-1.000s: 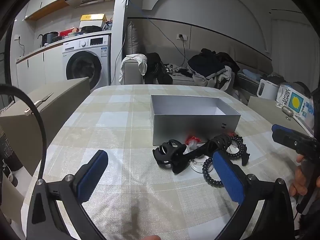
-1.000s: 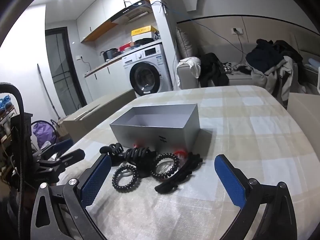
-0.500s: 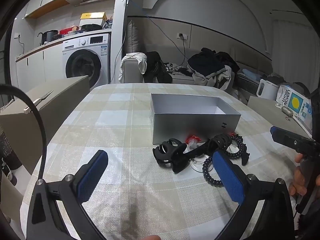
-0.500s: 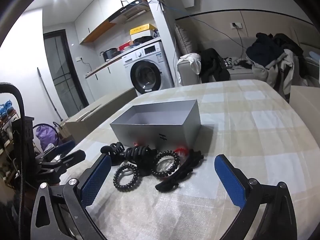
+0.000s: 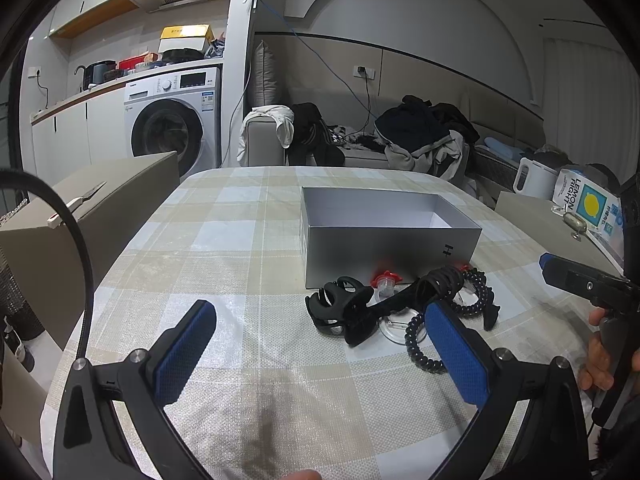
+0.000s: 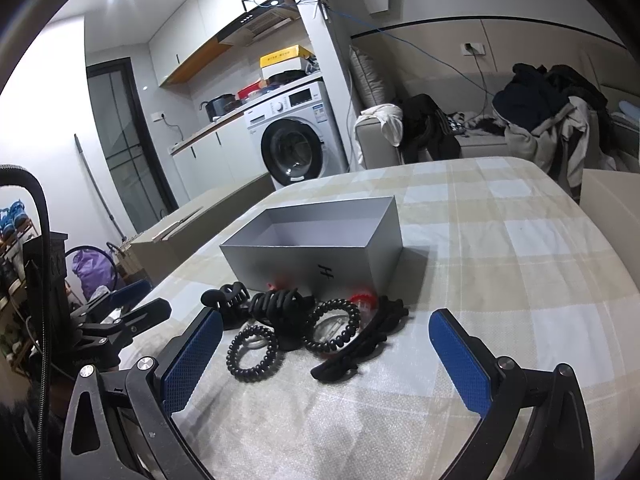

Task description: Organize jewelry

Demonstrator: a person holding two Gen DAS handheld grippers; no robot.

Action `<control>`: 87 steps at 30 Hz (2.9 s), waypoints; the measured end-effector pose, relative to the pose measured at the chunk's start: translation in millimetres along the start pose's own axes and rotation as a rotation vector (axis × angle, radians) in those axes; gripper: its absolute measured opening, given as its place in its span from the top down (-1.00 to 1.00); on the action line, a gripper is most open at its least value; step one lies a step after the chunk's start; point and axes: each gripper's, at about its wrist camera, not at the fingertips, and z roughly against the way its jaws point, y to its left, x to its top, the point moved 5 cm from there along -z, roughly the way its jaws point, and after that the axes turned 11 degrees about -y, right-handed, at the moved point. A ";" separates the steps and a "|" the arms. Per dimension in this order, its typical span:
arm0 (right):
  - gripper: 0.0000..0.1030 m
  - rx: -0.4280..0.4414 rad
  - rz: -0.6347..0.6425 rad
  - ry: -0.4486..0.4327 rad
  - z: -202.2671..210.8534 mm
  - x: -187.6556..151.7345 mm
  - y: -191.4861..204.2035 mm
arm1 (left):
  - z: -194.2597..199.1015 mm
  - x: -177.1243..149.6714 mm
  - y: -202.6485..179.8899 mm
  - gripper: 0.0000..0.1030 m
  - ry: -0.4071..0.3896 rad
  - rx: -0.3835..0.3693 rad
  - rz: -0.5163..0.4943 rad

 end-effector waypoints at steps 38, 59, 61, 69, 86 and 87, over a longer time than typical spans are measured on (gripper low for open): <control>-1.00 0.005 -0.011 0.011 -1.6 -5.1 1.2 | 1.1 -0.4 -1.0 -0.98 0.003 0.001 -0.009; -1.00 0.014 -0.042 0.031 -4.1 -4.8 -3.0 | -1.2 -0.6 -1.8 -0.98 0.008 0.007 -0.008; -1.00 0.005 -0.053 0.039 -5.8 -4.6 -5.0 | -2.6 -0.3 -1.8 -0.98 0.014 0.009 -0.006; -1.00 -0.095 -0.068 0.074 -15.0 -0.5 -17.8 | -5.6 7.6 4.1 -0.98 0.021 0.019 0.013; -0.25 -0.090 -0.152 0.320 -41.2 1.4 -33.3 | -25.0 33.0 4.6 -0.98 0.084 -0.001 -0.056; -0.25 -0.076 -0.164 0.318 -41.0 0.5 -34.2 | -27.5 30.1 5.9 -0.97 0.098 -0.008 -0.053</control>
